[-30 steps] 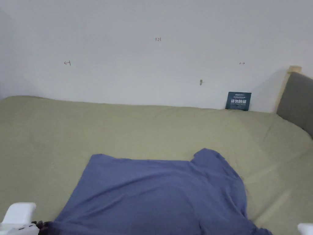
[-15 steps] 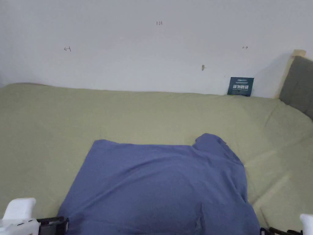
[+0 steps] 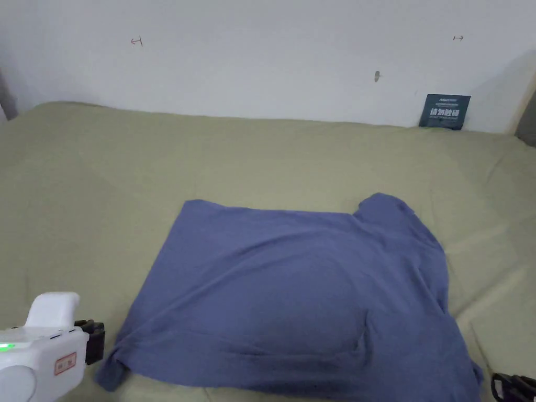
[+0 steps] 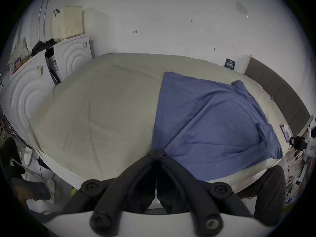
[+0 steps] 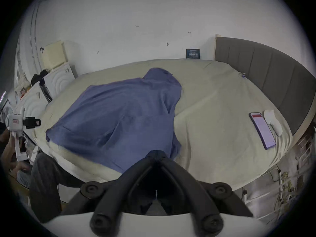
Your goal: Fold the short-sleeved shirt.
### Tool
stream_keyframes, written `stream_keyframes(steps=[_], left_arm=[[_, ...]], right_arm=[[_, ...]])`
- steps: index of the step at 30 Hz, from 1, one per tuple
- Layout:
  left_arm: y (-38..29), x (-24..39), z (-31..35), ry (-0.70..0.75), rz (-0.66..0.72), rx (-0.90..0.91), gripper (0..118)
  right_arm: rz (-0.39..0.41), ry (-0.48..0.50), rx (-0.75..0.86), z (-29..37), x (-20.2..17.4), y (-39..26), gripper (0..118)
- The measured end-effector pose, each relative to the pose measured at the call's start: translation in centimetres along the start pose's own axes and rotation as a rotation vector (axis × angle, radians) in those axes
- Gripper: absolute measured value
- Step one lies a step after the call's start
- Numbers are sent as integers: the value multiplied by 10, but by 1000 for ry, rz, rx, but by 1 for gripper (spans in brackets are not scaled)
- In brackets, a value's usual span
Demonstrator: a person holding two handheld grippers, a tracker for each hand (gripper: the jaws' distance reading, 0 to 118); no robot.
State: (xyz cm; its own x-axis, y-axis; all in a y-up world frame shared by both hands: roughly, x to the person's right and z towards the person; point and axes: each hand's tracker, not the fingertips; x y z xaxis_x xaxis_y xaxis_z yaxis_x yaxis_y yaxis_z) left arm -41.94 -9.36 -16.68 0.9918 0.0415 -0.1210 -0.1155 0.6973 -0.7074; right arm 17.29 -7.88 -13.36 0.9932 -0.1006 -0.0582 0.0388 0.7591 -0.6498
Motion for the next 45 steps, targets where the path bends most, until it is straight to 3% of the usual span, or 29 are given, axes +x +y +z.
stream_keyframes(steps=[1, 2, 3, 4, 5, 6, 11, 14, 15, 17, 18, 21, 22, 23, 24, 35, 45], left_arm=[[2, -3, 1, -8, 2, -9, 16], [0, -4, -1, -7, 6, -18, 59], [-1, -4, -5, -17, 9, -45, 114], [-4, -4, -10, -18, 15, -73, 118], [-1, -5, -6, -34, 15, -39, 117], [3, -4, -7, -19, 10, -57, 117], [9, 4, -33, 22, -34, -162, 117], [0, 7, -52, 38, -46, -231, 103], [0, 8, -54, 30, -40, -224, 96], [-2, 9, -56, 17, -22, -222, 36], [-2, 10, -57, 11, -7, -221, 26], [-7, 21, -46, 5, -10, -232, 18], [-8, 24, -42, 8, -4, -234, 18], [-9, 26, -39, 8, -4, -234, 18], [-11, 28, -37, -16, 16, -245, 18], [49, 18, -34, -34, -17, -200, 5], [164, 35, -108, -64, -21, -138, 5]], right_arm=[[-4, 4, -4, 0, 0, -2, 0], [-13, 2, -1, 1, -1, -4, 0], [-31, 3, 4, -3, 4, -6, 9], [-48, 18, 6, -4, 7, -7, 36], [-54, 8, -4, -6, 9, -6, 53], [-78, 27, -27, -8, 11, -5, 53], [-47, 34, -53, -16, 11, -11, 53], [-48, 32, -85, -24, 9, -16, 53], [-51, 49, -104, -32, 18, -21, 53], [-48, 54, -150, -45, 23, -27, 53], [-44, 50, -175, -51, 25, -30, 53], [-36, 30, -223, -65, 17, -39, 50], [-39, 53, -239, -67, 19, -40, 41], [-35, 40, -225, -67, 17, -41, 7], [-30, 14, -193, -65, 16, -41, 4], [9, 53, -110, -55, 11, 33, 4], [4, 32, -128, -149, 12, 148, 4]])
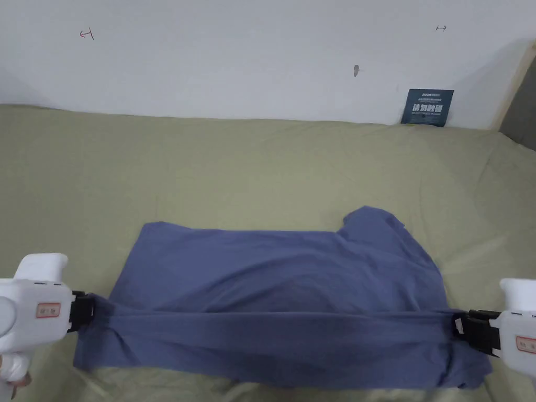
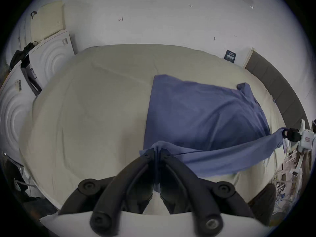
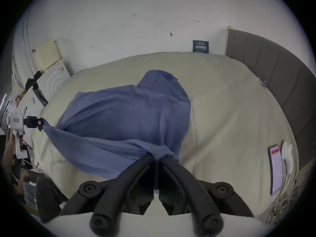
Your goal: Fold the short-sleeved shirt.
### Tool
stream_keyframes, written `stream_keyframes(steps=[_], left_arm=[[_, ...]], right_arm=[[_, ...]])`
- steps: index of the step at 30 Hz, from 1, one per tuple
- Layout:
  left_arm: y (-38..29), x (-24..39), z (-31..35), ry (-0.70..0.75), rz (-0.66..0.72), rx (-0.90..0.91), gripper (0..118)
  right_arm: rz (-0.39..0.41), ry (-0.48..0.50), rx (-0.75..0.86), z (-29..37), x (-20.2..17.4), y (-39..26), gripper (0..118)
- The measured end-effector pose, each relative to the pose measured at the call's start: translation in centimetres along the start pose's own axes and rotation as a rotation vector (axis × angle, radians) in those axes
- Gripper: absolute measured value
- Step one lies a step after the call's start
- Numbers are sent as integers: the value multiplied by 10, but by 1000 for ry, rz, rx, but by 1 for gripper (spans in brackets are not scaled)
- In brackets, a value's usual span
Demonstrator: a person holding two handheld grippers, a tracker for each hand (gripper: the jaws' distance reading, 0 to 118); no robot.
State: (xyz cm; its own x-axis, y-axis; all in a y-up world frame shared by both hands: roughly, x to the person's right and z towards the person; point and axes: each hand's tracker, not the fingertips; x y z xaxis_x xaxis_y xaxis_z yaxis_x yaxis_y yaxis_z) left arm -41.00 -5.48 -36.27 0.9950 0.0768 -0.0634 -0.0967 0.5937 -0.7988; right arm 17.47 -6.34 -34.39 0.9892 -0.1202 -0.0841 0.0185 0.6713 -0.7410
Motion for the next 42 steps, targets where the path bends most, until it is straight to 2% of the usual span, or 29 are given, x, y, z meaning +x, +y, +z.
stream_keyframes(steps=[8, 9, 10, 11, 12, 13, 14, 16, 17, 18, 19, 20, 21, 22, 24, 26, 28, 30, 31, 32, 38, 39, 40, 41, 42], left_arm=[[36, 3, -73, -17, 48, -53, 5], [36, 1, -79, -25, 70, -52, 6], [37, -1, -83, -40, 86, -50, 19], [35, -4, -83, -44, 88, -35, 57], [30, -3, -81, -25, 95, -26, 113], [25, -5, -79, -19, 97, -30, 118], [20, -9, -69, -31, 111, 39, 114], [10, -8, -58, -32, 104, -6, 113], [1, -9, -50, -19, 109, 9, 108], [-6, -11, -43, -5, 109, 22, 88], [-12, -12, -36, 9, 100, 27, 52], [-21, -15, -29, 26, 93, 42, 1], [-28, -15, -25, 54, 67, 42, 0], [-37, -14, -23, 57, 61, 57, 0], [-39, -23, -28, 29, 74, 16, 0], [-42, -25, -33, 21, 80, 12, 0], [-38, -25, -34, 12, 101, 5, 22], [-37, -25, -42, -15, 117, -9, 52], [-37, -22, -50, -11, 116, -34, 99], [-36, -17, -49, 1, 111, -35, 118], [-35, -1, -81, 75, 58, -113, 115], [-36, 2, -82, 65, 54, -124, 102], [-37, 4, -79, 57, 58, -118, 71], [-38, 5, -77, 49, 53, -117, 19], [-40, 7, -78, 69, 41, -106, 3]], right_arm=[[-8, -32, -128, -76, 13, 32, 5], [-16, -32, -128, -80, 12, 32, 12], [-32, -53, -128, -80, 15, 32, 35], [-60, -66, -111, -77, 15, 30, 66], [-90, -61, -75, -71, 14, 26, 76], [-111, -29, -56, -62, 15, 21, 76], [-126, -10, -58, -56, 17, 17, 76], [-102, -20, -73, -40, 14, 7, 76], [-88, -36, -40, -30, 10, -2, 76], [-87, -32, -44, -23, 10, -9, 71], [-85, -27, -35, -16, 8, -16, 52], [-93, -13, 9, -7, 5, -24, 8], [-90, -24, 16, -2, 2, -32, 1], [-97, -92, 74, -4, 6, -35, 1], [-105, -31, 25, -2, 8, -47, 1], [-103, -32, 10, -5, 6, -51, 1], [-99, -30, 5, -8, 5, -55, 1], [-99, -21, 4, -7, 3, -49, 1], [-97, -21, 5, -8, 2, -47, 1], [-97, -20, 6, -9, 2, -47, 1], [-83, -19, -8, -13, 1, -40, 1], [-84, -18, -7, -13, 2, -40, 1], [-84, -15, -11, -14, 3, -39, 1], [-83, -9, -17, -14, 3, -37, 1], [-84, -8, -21, -12, 5, -39, 4]])
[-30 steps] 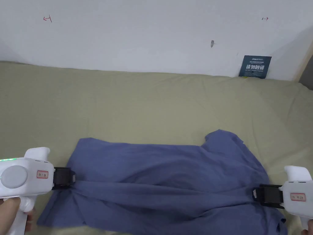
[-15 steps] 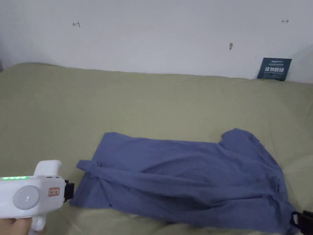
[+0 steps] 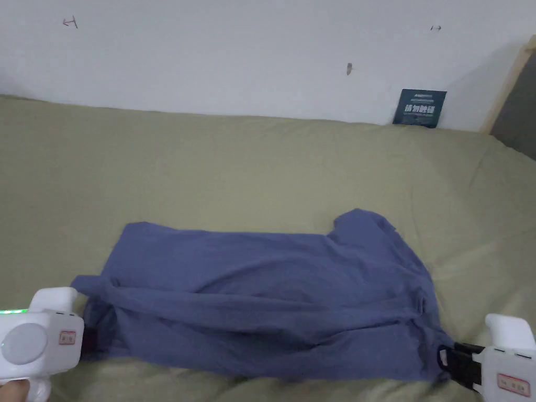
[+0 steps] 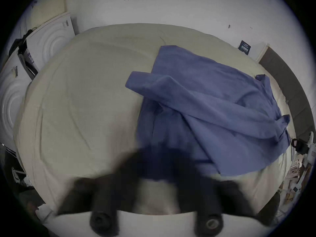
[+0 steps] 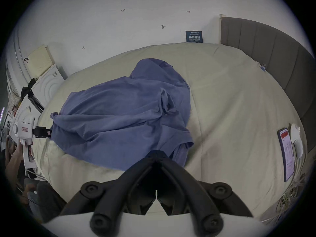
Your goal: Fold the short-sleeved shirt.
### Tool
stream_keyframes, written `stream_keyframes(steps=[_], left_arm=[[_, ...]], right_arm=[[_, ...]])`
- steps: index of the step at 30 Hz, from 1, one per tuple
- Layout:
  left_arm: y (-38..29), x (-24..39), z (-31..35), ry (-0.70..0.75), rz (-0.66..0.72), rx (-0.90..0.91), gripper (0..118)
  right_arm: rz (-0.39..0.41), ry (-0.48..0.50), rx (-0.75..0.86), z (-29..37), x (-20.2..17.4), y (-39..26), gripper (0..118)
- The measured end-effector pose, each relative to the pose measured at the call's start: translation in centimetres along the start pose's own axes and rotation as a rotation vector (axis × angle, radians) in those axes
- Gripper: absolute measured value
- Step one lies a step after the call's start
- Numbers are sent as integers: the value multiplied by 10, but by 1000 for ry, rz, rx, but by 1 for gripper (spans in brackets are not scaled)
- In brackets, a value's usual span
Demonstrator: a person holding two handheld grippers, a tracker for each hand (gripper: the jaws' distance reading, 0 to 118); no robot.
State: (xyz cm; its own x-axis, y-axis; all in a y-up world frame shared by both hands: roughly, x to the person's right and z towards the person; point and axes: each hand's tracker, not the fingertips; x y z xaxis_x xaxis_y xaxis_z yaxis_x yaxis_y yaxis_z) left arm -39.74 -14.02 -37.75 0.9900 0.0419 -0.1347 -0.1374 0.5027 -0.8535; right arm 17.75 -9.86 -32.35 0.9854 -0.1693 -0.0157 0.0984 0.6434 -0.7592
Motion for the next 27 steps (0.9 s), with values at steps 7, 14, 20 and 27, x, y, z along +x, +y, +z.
stream_keyframes(steps=[7, 14, 20, 27], left_arm=[[4, -4, -1, -22, 36, -12, 3], [1, 5, 10, -14, 6, -27, 3], [-1, -12, 34, -13, 8, 3, 3], [-60, -31, 84, -33, 17, -4, 3]], right_arm=[[2, 6, -69, -30, 5, 8, 87], [-33, 7, -125, -52, 16, 0, 9], [-52, 38, -74, -3, 14, -6, 9], [-33, 45, -89, 61, 8, -54, 9]])
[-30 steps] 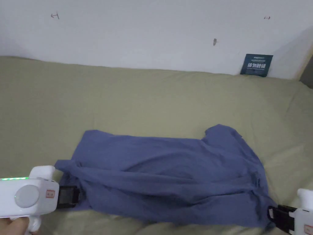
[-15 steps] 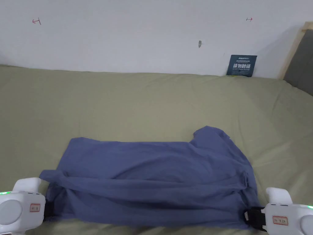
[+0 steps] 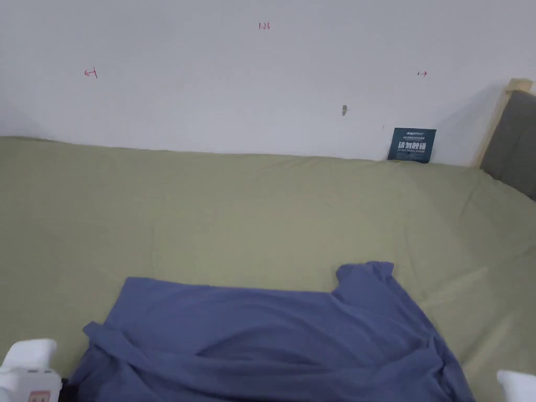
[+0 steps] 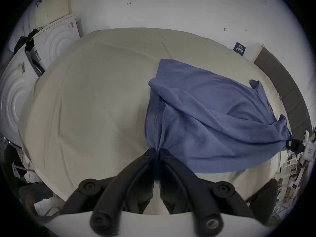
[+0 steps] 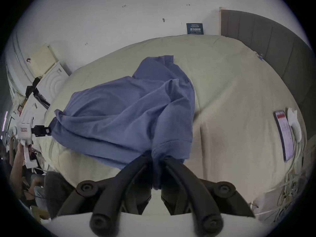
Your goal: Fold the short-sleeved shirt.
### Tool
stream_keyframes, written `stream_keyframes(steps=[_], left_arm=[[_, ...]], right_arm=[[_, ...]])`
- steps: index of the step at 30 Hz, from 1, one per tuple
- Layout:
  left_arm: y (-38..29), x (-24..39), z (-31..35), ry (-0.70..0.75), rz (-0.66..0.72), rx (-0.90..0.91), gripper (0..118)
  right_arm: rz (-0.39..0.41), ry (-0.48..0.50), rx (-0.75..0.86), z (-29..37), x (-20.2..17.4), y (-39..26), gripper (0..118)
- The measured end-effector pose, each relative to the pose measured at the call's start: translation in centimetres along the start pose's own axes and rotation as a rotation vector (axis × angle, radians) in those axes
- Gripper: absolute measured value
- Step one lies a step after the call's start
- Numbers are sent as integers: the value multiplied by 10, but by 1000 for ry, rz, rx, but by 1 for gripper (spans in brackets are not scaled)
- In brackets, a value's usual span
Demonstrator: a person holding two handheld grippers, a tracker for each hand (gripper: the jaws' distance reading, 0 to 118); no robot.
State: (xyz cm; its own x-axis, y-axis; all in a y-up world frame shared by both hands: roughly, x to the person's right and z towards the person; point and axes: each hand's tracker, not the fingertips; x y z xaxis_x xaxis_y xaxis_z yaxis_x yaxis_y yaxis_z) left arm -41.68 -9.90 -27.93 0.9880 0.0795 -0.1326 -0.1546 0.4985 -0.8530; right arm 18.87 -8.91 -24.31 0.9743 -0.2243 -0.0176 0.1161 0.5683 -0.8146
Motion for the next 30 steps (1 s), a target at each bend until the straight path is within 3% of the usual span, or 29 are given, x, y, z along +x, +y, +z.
stream_keyframes(steps=[6, 7, 8, 9, 10, 11, 12, 15, 16, 17, 18, 19, 21, 22, 29, 30], left_arm=[[-51, -17, 31, -12, 27, -15, 3], [-55, -16, 32, -17, 29, -16, 3], [-57, -17, 32, -40, 33, -18, 5], [-59, -18, 30, -65, 45, -7, 32], [-60, -20, 30, -89, 54, 13, 75], [-59, -22, 27, -65, 54, 2, 109], [-58, -22, 26, -49, 56, -5, 116], [-46, -21, 40, -38, 39, 32, 111], [-40, -19, 43, -26, 36, 55, 104], [-33, -16, 47, -25, 24, 93, 85], [-22, -12, 49, -20, 6, 123, 39], [-13, -5, 51, -18, -4, 130, 27], [12, 9, 42, -18, -13, 153, 5], [23, 14, 36, -16, -18, 155, 0], [104, 39, -55, -32, -77, 64, 0], [111, 41, -66, -36, -71, 54, 8]], right_arm=[[20, 3, -68, 28, -8, -57, 10], [14, 6, -71, 28, -8, -61, 13], [10, 5, -63, 29, -9, -63, 30], [18, 3, -47, 30, -10, -62, 71], [35, -30, -19, 31, -11, -61, 80], [31, -51, -9, 34, -11, -59, 79], [21, -65, 14, 39, -10, -56, 79], [12, -70, 62, 52, -4, -41, 79], [16, -83, 98, 54, -4, -34, 78], [18, -79, 106, 59, -8, -27, 74], [25, -83, 115, 59, -10, -20, 48], [27, -89, 166, 58, -11, -14, 48], [23, -92, 197, 49, -13, 5, 21], [14, -97, 219, 44, -16, 14, 2], [12, -83, 145, -14, -9, 73, 2], [8, -80, 136, -22, -8, 78, 2]])
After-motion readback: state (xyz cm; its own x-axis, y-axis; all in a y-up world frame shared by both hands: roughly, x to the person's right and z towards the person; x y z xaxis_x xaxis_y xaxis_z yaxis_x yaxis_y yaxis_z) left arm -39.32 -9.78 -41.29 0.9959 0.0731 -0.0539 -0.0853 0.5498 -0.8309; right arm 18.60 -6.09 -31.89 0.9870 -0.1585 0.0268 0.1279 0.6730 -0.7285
